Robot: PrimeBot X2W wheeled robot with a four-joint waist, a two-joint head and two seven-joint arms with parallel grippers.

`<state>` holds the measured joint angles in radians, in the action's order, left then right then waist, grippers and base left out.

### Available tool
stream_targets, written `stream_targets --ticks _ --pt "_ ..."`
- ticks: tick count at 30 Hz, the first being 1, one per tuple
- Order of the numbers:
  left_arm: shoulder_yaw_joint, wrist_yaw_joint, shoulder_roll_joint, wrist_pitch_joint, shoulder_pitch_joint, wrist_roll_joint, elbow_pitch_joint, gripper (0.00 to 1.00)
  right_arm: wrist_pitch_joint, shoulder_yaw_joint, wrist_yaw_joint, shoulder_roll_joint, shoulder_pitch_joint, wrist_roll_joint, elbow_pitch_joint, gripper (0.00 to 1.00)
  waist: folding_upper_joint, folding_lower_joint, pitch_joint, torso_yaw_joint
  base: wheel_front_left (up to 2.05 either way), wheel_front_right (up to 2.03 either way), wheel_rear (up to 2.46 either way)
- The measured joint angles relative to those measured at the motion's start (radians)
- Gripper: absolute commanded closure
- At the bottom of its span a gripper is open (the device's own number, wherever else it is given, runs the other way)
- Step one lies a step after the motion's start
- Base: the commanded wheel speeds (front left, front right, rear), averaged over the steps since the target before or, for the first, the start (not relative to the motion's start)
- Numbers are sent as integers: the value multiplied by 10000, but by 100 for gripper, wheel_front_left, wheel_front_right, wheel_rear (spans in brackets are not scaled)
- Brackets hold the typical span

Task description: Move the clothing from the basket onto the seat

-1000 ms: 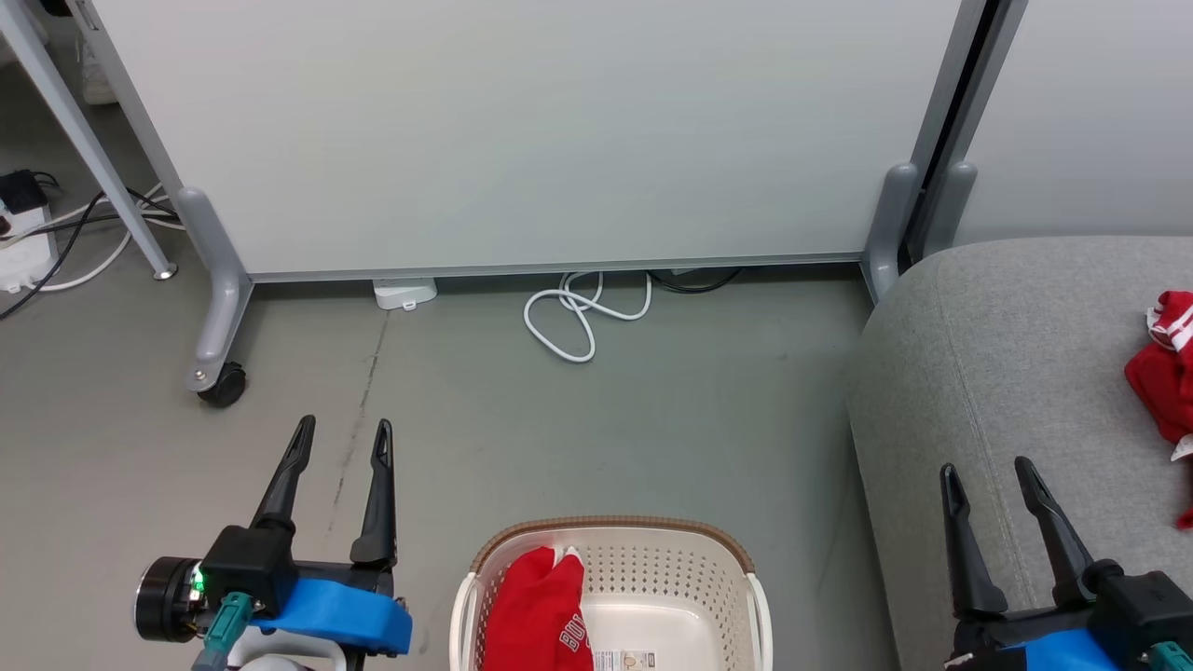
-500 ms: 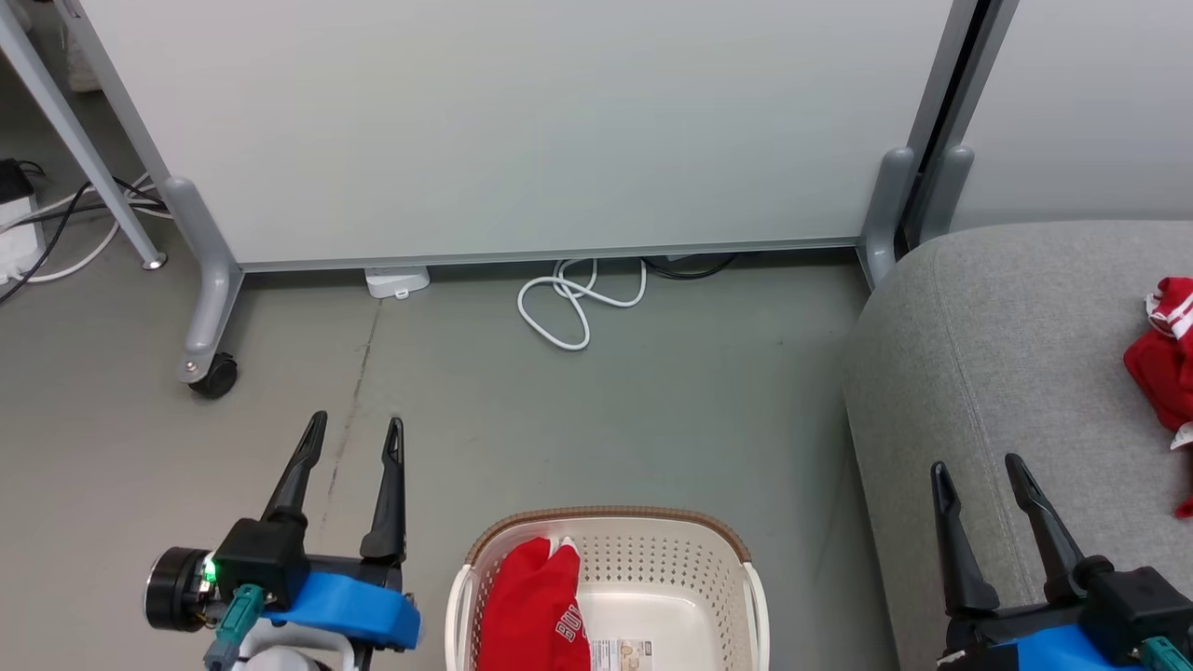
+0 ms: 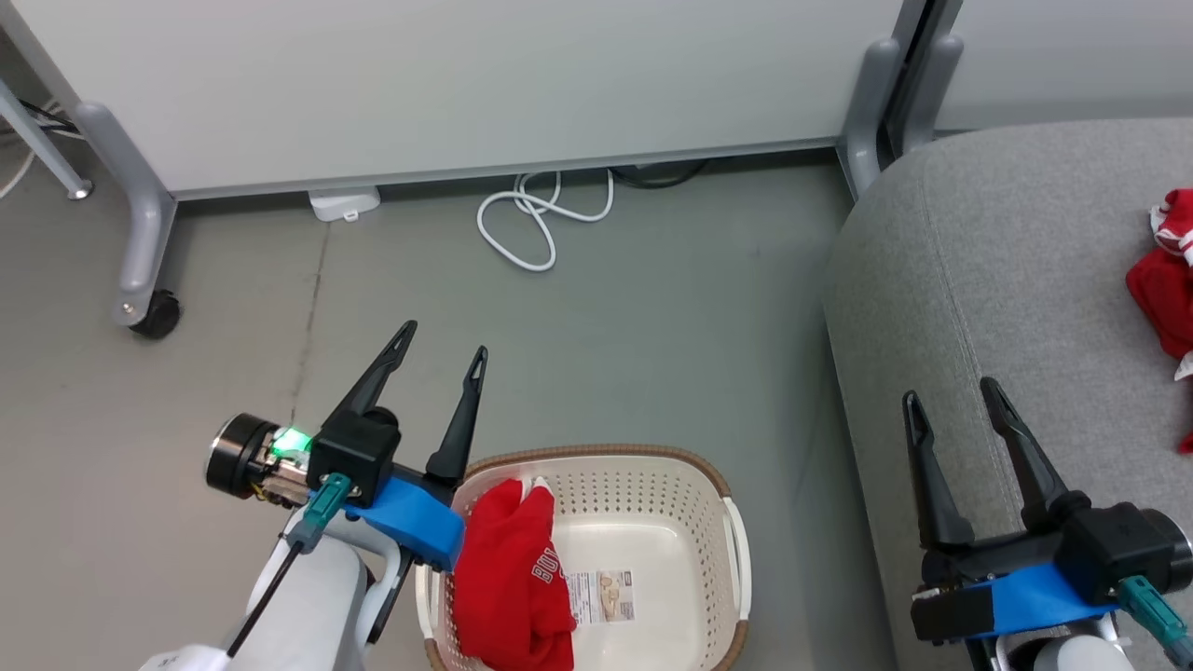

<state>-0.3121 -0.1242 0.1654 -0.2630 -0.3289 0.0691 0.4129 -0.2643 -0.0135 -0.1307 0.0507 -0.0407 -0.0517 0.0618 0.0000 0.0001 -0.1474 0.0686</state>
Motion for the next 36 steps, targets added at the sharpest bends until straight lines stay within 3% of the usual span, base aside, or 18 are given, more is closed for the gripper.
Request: stream_targets --ticks 25,36 --pt "-4786 -59 151 2 -3956 915 5818 0 2 688 0 142 -2335 403 -616 0 -1 1 -3823 -1186 0 0 0" --pt "-6105 -59 153 222 -5106 1678 7800 0 2 803 0 178 -3030 416 -924 0 0 1 -5213 -1596 0 0 0"
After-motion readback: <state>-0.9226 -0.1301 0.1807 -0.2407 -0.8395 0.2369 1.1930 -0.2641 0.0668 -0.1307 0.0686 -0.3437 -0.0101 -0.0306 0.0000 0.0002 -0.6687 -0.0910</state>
